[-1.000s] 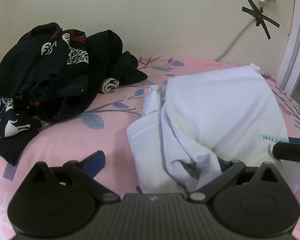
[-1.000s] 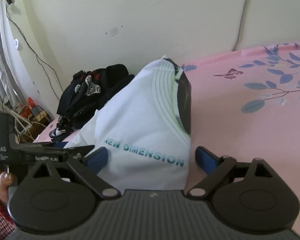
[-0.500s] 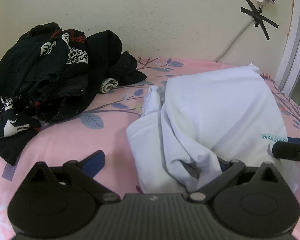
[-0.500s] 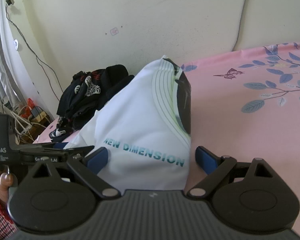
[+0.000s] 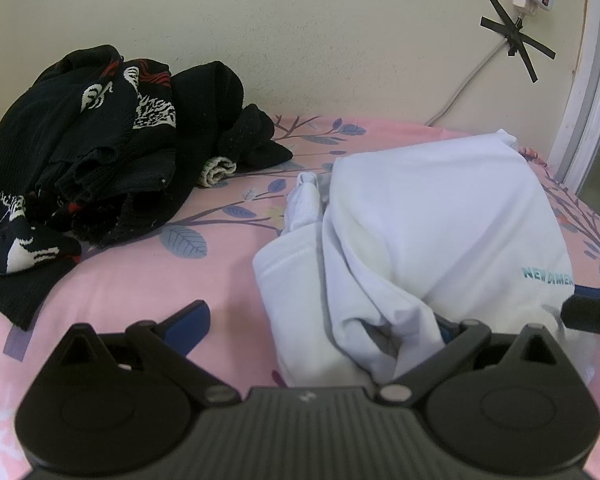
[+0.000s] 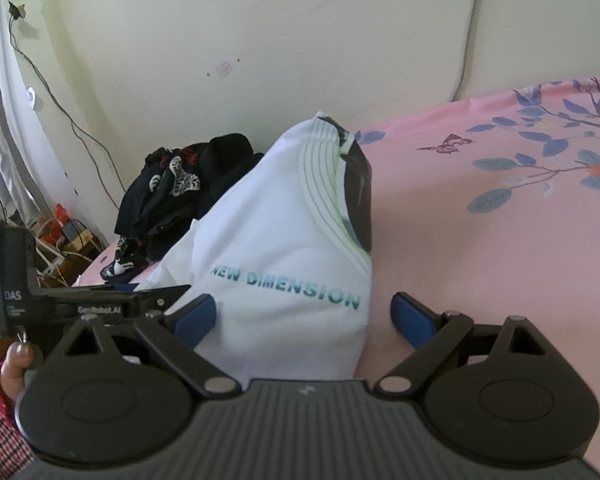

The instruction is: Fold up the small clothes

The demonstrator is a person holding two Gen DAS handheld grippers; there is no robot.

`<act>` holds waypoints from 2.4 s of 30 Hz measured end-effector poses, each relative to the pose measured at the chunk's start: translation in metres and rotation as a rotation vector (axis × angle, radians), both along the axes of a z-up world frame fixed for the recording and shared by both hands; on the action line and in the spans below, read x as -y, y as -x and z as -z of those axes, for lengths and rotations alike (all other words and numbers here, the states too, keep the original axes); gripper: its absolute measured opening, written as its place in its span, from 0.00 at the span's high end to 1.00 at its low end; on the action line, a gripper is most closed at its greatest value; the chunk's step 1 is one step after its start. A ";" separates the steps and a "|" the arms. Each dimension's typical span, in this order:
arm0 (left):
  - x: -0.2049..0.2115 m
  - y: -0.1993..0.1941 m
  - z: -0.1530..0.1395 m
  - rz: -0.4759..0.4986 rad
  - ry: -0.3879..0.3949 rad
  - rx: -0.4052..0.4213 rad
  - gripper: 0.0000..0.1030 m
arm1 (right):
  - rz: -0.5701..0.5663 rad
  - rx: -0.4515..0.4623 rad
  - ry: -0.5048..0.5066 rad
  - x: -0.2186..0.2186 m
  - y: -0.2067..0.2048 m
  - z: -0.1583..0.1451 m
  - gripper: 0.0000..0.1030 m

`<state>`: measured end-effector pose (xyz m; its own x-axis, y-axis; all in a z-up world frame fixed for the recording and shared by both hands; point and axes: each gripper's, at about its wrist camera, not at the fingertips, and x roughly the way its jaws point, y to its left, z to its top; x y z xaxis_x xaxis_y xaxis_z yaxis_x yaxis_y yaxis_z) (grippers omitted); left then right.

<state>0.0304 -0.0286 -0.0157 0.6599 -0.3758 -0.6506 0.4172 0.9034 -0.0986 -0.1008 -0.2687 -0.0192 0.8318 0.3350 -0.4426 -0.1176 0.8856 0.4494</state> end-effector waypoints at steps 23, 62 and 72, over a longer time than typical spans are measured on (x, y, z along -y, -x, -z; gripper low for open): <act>-0.007 0.007 0.000 0.010 0.041 0.003 0.00 | 0.024 0.027 -0.112 0.013 0.007 0.007 0.14; 0.028 -0.028 -0.020 0.141 0.287 -0.157 0.28 | -0.184 -0.002 -0.151 0.033 -0.054 -0.023 0.77; 0.221 -0.111 -0.066 0.405 0.281 -0.078 0.37 | 0.166 0.179 0.124 0.148 -0.061 -0.065 0.78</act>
<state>0.1412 -0.2491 0.0505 0.3780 -0.7598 -0.5290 0.7106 0.6044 -0.3603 -0.0393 -0.4169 0.0461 0.9395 0.1401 -0.3126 -0.0340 0.9462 0.3219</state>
